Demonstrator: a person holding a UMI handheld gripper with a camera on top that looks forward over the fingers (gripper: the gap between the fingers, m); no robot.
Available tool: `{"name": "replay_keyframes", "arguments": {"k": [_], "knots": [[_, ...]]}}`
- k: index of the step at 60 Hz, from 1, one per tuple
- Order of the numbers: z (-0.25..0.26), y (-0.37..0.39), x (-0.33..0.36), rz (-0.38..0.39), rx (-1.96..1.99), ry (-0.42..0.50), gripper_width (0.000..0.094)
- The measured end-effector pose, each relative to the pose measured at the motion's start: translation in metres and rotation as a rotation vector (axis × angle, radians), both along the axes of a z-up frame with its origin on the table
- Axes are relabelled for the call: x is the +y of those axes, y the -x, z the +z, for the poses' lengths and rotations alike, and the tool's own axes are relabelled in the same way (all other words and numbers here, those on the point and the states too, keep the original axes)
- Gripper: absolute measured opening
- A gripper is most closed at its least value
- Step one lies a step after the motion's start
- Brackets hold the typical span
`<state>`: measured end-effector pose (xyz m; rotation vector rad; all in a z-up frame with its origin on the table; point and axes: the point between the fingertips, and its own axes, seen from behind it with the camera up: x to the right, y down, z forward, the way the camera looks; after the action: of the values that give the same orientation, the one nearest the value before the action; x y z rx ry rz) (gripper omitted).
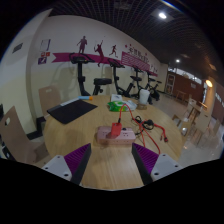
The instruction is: Unplug charger
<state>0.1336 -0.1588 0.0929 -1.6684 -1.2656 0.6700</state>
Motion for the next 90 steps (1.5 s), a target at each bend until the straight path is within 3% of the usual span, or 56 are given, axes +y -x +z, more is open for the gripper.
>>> {"name": "replay_keyframes", "arguments": {"k": [24,40,41,48,51,55,62,64,69,73,78,85,90], "knots": [[-0.046,0.128,0.059,0.031,0.081,0.052,0.0862],[-0.06,0.169,0.071,0.036,0.081,0.079,0.085],[-0.061,0.17,0.071,0.035,0.081,0.08,0.0838],[-0.066,0.174,0.083,-0.006,0.075,0.069,0.0275],[-0.068,0.174,0.082,-0.001,0.062,0.065,0.0206],[-0.066,0.175,0.082,0.005,0.056,0.077,0.0172],[-0.067,0.171,0.078,0.027,0.029,0.181,0.0164],[-0.055,0.172,0.078,0.051,0.056,0.146,0.0164],[0.034,0.178,0.109,0.058,0.227,-0.048,0.0155],[0.078,0.183,0.127,0.046,0.269,0.013,0.0154],[0.11,0.174,0.171,-0.011,0.273,0.012,0.0154],[0.091,0.15,0.232,-0.074,0.181,0.016,0.0154],[0.042,0.134,0.261,-0.092,0.069,0.025,0.0159]]}}
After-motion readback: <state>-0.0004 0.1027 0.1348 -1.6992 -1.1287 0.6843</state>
